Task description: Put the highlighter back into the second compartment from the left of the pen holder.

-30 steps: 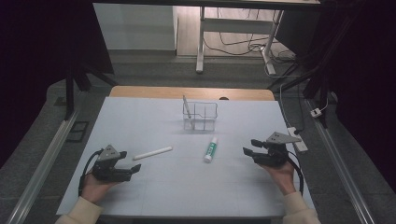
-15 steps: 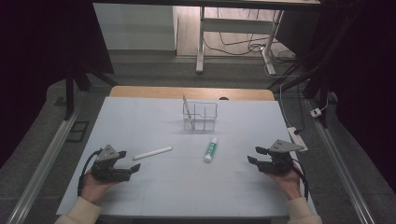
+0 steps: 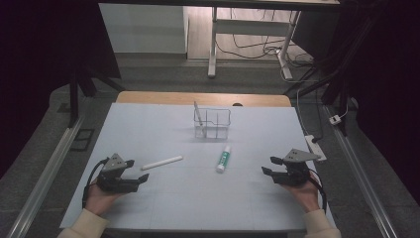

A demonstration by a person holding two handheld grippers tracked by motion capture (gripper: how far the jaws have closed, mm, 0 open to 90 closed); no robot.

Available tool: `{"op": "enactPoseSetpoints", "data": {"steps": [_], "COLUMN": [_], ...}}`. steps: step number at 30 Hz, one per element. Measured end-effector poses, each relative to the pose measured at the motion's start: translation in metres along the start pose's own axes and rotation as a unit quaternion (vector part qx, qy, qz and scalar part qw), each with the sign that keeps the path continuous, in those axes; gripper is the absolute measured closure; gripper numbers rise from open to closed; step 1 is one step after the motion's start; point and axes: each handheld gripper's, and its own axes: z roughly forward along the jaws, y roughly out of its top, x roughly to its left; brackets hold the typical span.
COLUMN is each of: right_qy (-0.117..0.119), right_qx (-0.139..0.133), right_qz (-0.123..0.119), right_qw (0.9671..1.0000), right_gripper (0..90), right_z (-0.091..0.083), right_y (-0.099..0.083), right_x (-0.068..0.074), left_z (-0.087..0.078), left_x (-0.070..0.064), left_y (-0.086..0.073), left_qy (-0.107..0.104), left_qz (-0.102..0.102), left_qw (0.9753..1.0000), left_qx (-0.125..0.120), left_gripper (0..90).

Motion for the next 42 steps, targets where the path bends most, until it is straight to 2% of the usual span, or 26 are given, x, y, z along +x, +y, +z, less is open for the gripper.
{"op": "enactPoseSetpoints", "data": {"steps": [4,7,16,18,26,28,32,38,42], "right_qy": [0.0,0.001,0.005,0.007,0.006,0.004,0.004,0.005,0.009], "right_qx": [-0.001,-0.002,0.002,0.004,0.004,0.005,0.007,0.011,0.013], "right_qz": [-0.003,-0.002,-0.003,-0.004,-0.007,-0.006,-0.005,-0.005,-0.006], "right_qw": [1.0,1.0,1.0,1.0,0.9999,1.0,1.0,0.9999,0.9999], "right_gripper": [43.0,42.9,42.7,42.8,42.5,41.3,40.7,40.6,40.3], "right_z": [0.0,0.0,0.002,0.002,0.001,0.001,0.002,0.003,0.004], "right_y": [0.001,0.001,0.002,0.002,0.003,0.003,0.002,0.002,0.002], "right_x": [0.0,0.0,0.001,0.001,0.0,0.0,0.0,0.0,0.0], "left_z": [-0.001,-0.002,-0.008,-0.005,0.013,0.019,0.028,0.041,0.05], "left_x": [0.001,0.001,0.005,0.008,0.015,0.016,0.014,0.009,0.005], "left_y": [0.003,0.009,0.028,0.033,0.049,0.054,0.061,0.073,0.079], "left_qy": [0.005,0.01,0.005,0.006,-0.004,-0.009,-0.018,-0.032,-0.034], "left_qz": [0.003,0.015,0.037,0.047,0.058,0.066,0.086,0.109,0.12], "left_qw": [1.0,0.9998,0.9992,0.9987,0.9962,0.9943,0.9906,0.9858,0.9831], "left_qx": [-0.004,-0.004,0.01,0.021,0.064,0.084,0.105,0.124,0.134], "left_gripper": [21.1,21.6,24.0,24.6,25.9,25.3,26.6,28.8,29.2]}}
